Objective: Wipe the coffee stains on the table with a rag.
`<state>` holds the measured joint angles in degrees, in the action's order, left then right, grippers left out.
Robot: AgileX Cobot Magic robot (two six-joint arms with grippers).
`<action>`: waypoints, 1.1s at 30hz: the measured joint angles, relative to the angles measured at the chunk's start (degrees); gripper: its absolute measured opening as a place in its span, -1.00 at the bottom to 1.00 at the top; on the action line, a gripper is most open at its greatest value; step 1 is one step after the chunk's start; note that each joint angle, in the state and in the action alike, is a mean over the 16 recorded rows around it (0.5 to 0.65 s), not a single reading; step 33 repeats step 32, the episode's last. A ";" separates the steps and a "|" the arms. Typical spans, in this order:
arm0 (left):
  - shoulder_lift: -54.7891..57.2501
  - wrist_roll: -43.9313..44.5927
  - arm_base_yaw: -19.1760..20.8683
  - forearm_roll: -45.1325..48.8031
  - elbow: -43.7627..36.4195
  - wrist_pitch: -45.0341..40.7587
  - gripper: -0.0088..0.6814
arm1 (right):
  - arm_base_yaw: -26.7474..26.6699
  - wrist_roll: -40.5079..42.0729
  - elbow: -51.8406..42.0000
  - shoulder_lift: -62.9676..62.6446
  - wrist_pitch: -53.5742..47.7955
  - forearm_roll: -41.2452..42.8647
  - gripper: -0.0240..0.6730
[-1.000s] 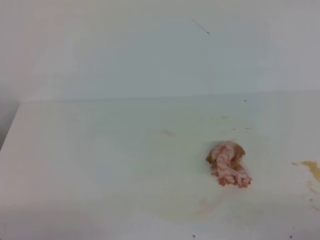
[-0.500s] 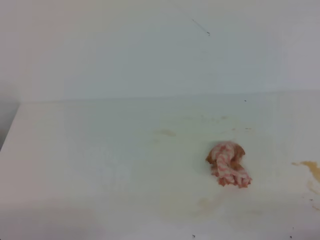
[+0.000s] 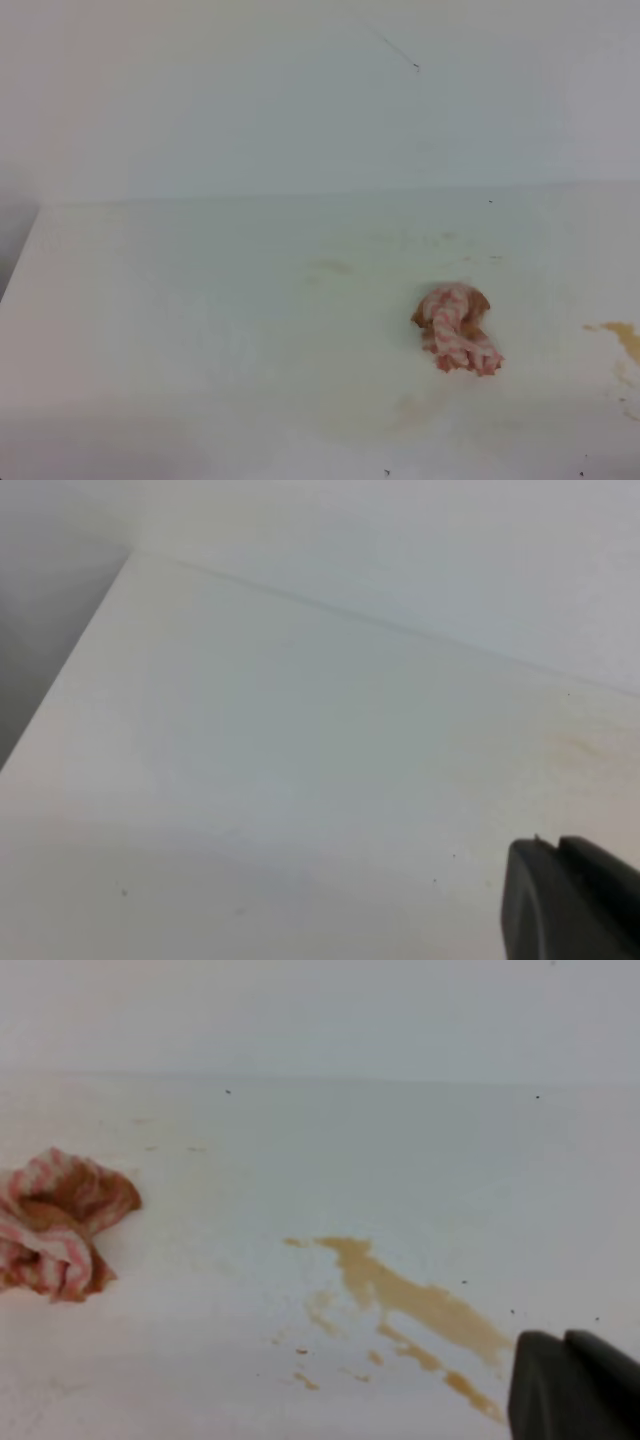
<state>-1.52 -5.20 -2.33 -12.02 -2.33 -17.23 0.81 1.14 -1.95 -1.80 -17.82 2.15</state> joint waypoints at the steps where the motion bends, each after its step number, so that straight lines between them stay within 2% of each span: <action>1: 0.00 0.00 0.00 0.00 0.00 0.00 -0.97 | 0.00 0.00 -0.01 -0.01 0.12 0.01 -0.94; 33: 0.00 0.00 0.00 0.00 0.00 0.00 -0.97 | 0.00 0.00 -0.02 -0.07 -0.01 0.04 -0.94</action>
